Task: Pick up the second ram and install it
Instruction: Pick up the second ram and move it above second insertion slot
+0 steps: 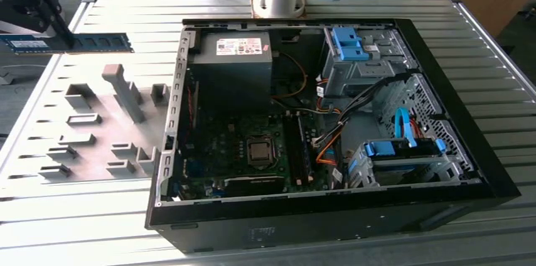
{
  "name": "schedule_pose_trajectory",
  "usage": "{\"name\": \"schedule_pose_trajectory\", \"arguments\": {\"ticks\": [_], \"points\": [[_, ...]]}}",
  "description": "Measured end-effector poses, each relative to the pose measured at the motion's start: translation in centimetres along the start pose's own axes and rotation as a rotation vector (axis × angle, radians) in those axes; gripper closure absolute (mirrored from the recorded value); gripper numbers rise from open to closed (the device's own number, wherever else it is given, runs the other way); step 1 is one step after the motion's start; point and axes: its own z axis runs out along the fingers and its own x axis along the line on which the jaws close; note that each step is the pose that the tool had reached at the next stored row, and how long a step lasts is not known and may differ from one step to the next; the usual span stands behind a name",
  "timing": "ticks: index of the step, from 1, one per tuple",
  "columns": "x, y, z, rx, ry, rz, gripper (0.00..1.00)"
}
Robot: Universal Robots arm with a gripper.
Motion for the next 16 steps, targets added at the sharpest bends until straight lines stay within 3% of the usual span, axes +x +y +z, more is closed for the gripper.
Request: {"name": "schedule_pose_trajectory", "arguments": {"ticks": [16], "points": [[-0.04, -1.33, -0.03, -0.0001, 0.0001, 0.0, 0.86]]}}
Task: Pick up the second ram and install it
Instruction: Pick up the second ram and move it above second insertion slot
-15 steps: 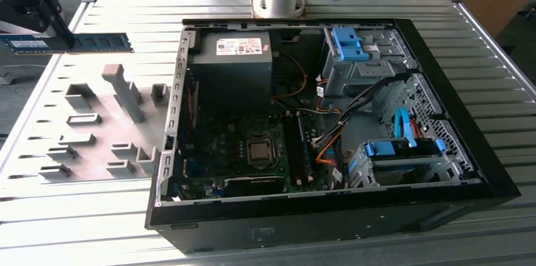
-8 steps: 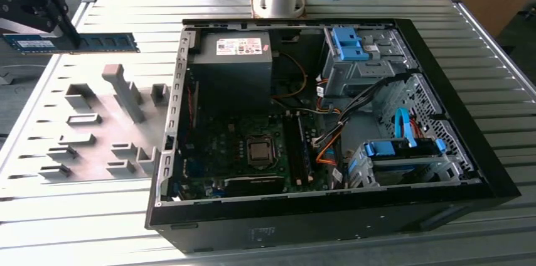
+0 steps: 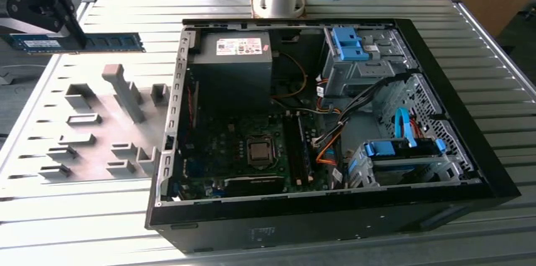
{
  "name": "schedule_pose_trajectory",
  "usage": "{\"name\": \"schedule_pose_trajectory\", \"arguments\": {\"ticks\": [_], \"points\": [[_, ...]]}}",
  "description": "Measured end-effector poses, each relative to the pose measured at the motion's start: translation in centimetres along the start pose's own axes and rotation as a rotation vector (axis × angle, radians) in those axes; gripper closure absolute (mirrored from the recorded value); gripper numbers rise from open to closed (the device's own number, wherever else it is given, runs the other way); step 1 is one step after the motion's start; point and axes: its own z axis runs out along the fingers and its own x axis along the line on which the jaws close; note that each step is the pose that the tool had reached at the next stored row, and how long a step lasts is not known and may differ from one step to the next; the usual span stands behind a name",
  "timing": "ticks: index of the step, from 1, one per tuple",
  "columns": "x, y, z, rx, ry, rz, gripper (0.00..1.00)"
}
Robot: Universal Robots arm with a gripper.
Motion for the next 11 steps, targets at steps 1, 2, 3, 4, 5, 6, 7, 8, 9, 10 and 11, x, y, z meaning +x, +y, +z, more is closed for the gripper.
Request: {"name": "schedule_pose_trajectory", "arguments": {"ticks": [1, 2, 3, 4, 5, 6, 7, 8, 9, 10, 11], "points": [[0.0, -0.07, 0.0, 0.0, 0.0, 0.0, 0.86], [0.0, -0.15, -0.01, 0.0, 0.0, 0.0, 0.86], [-0.01, -0.22, -0.01, 0.0, 0.0, 0.0, 0.86], [-0.01, -0.31, -0.01, 0.0, 0.0, 0.0, 0.86], [-0.01, -0.38, -0.01, 0.0, 0.0, 0.0, 0.86], [-0.01, -0.46, -0.01, 0.0, 0.0, 0.0, 0.86], [-0.02, -0.54, -0.01, 0.0, 0.0, 0.0, 0.86], [-0.02, -0.63, -0.01, 0.0, 0.0, 0.0, 0.86], [-0.02, -0.71, -0.02, 0.0, 0.0, 0.0, 0.86], [-0.02, -0.79, -0.01, 0.0, 0.0, 0.0, 0.86], [-0.02, -0.87, -0.02, 0.0001, 0.0, 0.0, 0.86]]}}
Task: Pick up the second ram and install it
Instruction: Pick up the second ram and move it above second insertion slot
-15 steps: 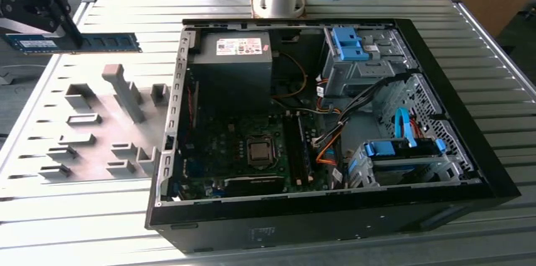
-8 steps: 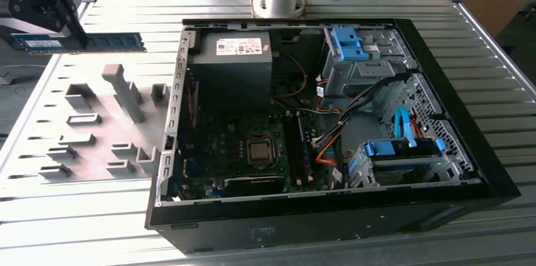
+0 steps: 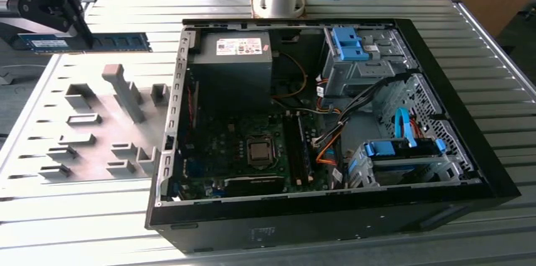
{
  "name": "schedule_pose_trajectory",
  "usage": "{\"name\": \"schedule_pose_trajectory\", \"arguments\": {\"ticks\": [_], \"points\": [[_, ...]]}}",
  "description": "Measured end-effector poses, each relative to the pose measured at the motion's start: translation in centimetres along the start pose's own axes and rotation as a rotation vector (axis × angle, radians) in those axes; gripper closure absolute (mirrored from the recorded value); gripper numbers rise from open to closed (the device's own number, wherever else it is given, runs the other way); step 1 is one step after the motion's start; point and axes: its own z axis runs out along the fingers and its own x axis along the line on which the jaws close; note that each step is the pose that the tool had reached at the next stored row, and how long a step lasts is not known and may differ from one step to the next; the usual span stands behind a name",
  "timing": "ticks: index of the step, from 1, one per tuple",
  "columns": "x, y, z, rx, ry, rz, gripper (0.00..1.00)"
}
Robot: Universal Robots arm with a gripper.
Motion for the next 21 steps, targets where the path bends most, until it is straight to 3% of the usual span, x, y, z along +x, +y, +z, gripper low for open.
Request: {"name": "schedule_pose_trajectory", "arguments": {"ticks": [11, 21], "points": [[-0.03, -1.19, -0.03, -0.0001, 0.0, 0.0, 0.86], [-0.08, -2.88, -0.06, 0.0, 0.0, 0.0, 0.86]]}}
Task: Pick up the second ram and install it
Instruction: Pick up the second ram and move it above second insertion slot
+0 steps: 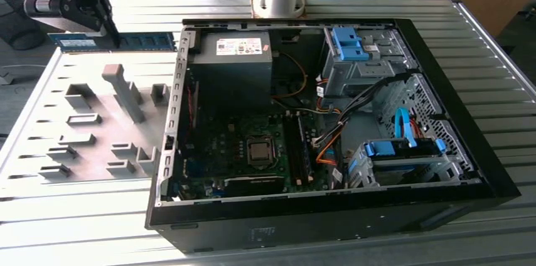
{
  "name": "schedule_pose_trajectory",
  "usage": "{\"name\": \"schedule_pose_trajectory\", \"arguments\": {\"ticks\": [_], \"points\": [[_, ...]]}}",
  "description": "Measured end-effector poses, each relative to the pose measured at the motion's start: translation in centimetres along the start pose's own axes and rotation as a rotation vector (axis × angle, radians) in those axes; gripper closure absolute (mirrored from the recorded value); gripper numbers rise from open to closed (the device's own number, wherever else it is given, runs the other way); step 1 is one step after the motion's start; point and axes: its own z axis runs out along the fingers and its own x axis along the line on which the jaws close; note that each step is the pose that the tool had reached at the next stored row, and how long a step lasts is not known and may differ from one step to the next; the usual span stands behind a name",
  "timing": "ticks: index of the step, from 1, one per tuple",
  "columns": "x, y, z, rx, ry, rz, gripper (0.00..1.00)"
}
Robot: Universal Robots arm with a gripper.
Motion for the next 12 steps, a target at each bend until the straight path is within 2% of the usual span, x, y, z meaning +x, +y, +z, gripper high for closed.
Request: {"name": "schedule_pose_trajectory", "arguments": {"ticks": [12], "points": [[-0.05, -1.97, -0.04, 0.0, 0.0, 0.0, 0.86]]}}
